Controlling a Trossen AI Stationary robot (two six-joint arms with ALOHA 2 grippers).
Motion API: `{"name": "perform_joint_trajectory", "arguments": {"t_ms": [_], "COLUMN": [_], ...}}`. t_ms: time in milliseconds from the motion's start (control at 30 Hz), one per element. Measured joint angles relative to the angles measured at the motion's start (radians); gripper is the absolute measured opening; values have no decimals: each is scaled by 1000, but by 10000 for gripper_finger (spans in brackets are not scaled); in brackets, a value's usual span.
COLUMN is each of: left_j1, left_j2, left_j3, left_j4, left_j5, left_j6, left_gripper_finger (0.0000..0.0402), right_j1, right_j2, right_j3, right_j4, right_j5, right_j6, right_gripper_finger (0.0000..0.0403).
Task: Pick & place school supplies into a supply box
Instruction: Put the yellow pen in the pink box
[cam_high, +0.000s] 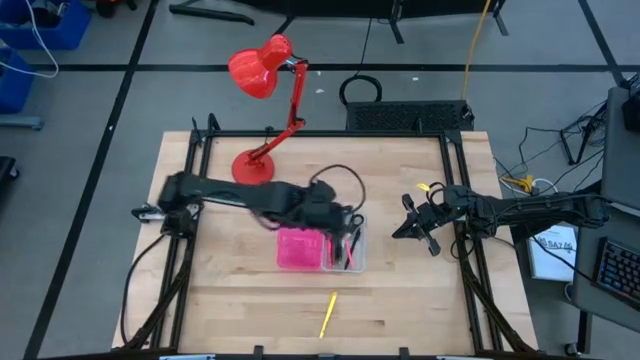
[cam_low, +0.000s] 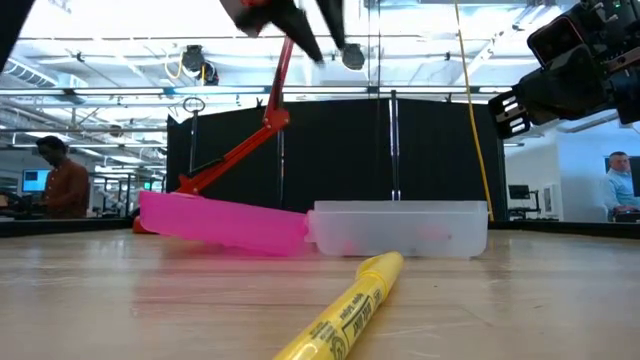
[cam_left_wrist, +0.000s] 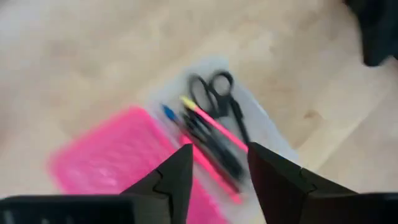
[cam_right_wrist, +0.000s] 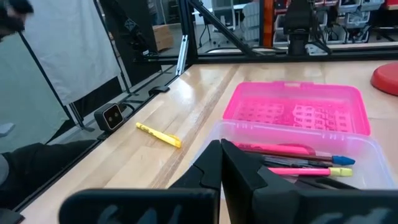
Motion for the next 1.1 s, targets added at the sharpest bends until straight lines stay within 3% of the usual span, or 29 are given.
{"name": "perform_joint_trajectory", "arguments": {"t_ms": [133, 267, 400, 533, 667, 867, 1100], "left_j1": [-67, -158, -234, -276, -275, -263, -212], "left_j2": [-113, -186, -213, -245, -348, -569, -798], "left_j3": [0, 0, -1, -54, -259, -707, -1163], "left_j4": [-32, -28, -29, 15, 208, 736, 1126], "left_j5": [-144, -177, -184, -194, -175, -40, 29], "left_j6": [218, 523, 737, 842, 896, 1105, 1115], "left_gripper_finger": [99, 17, 11, 5, 4, 3, 3], "right_j1": [0, 0, 0, 0, 0, 0, 0], "right_j2": [0, 0, 1, 1, 0, 2, 1], "right_j3": [0, 0, 0, 0, 0, 0, -1], "right_j4": [-1, -25, -36, -17, 20, 26, 119], "right_j5": [0, 0, 1, 3, 4, 5, 47], "right_j6": [0, 0, 1, 1, 9, 43, 0], "right_gripper_finger": [0, 0, 0, 0, 0, 0, 0]}}
